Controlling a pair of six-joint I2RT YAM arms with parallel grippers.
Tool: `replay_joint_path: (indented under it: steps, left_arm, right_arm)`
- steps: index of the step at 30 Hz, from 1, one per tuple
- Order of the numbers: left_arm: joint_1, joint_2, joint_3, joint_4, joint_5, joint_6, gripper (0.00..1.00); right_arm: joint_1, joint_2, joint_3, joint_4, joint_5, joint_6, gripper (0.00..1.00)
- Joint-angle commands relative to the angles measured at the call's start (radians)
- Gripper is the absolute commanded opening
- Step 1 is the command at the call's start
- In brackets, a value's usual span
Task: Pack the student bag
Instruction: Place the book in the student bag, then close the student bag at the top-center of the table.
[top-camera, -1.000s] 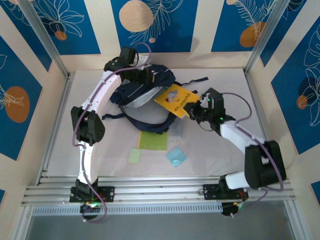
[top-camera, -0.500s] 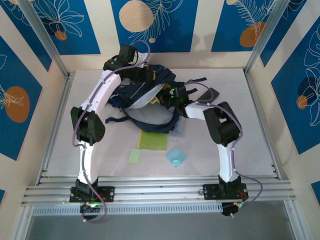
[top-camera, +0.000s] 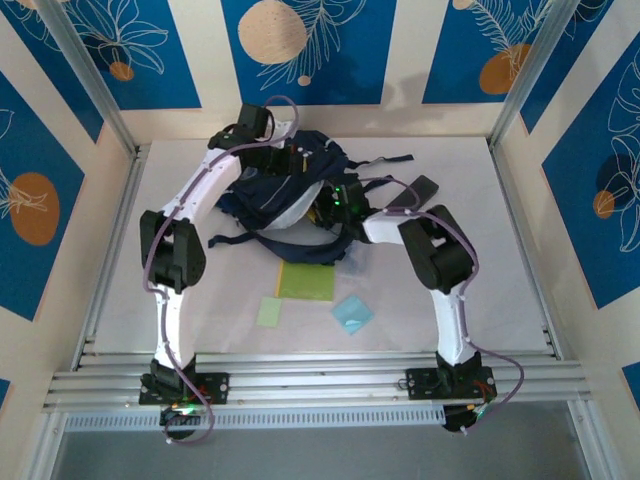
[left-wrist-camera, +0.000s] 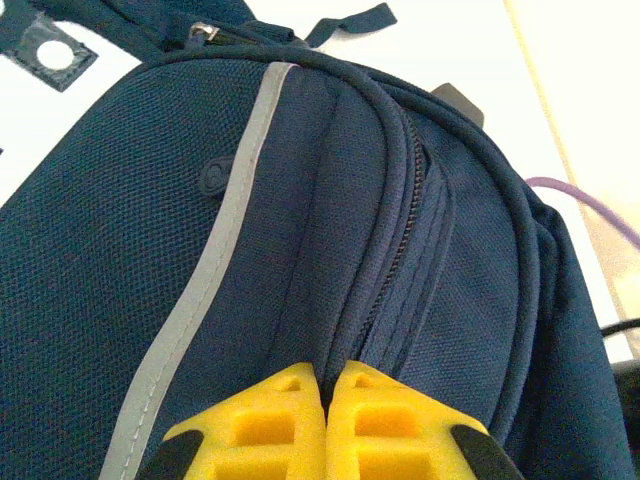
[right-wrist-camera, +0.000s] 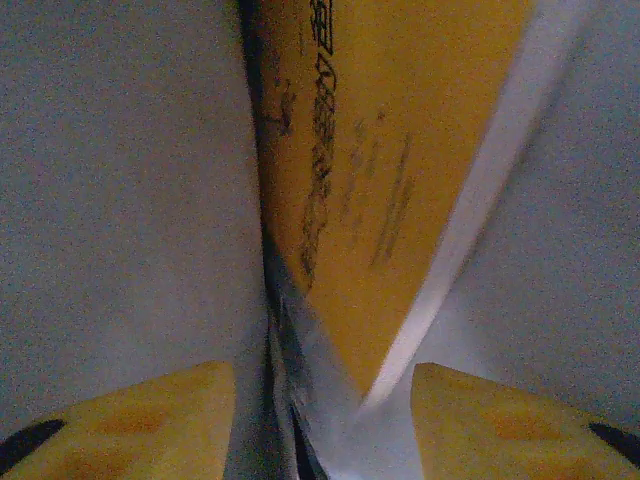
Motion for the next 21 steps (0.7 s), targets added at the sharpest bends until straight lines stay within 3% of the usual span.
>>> replay_joint_path:
  steps: [1,7,11,19,20,21]
  left_arm:
    - [0.041,-0.074,-0.065,0.093,-0.068,-0.026,0.0]
    - [0.039,-0.08,-0.167,0.16,-0.087,-0.052,0.0]
    - [0.038,-0.08,-0.196,0.139,-0.226,-0.001,0.0]
    - [0.042,-0.205,-0.387,0.127,-0.456,0.078,0.0]
    - [0.043,-0.222,-0.408,0.127,-0.478,0.075,0.02]
    - [0.043,-0.237,-0.427,0.125,-0.493,0.072,0.09]
  right_arm:
    - [-0.027,-0.173,-0.097,-0.103,-0.11,-0.082,0.56]
    - [-0.052,-0.425,-0.268,-0.435,-0.154,-0.313,0.6]
    - [-0.034,-0.549,-0.333,-0.605,-0.109,-0.434,0.6]
    - [0.048,-0.571,-0.334,-0.717,-0.012,-0.552,0.59]
    - [0.051,-0.554,-0.329,-0.708,-0.015,-0.553,0.58]
    - [0.055,-0.537,-0.323,-0.7,-0.022,-0.555,0.57]
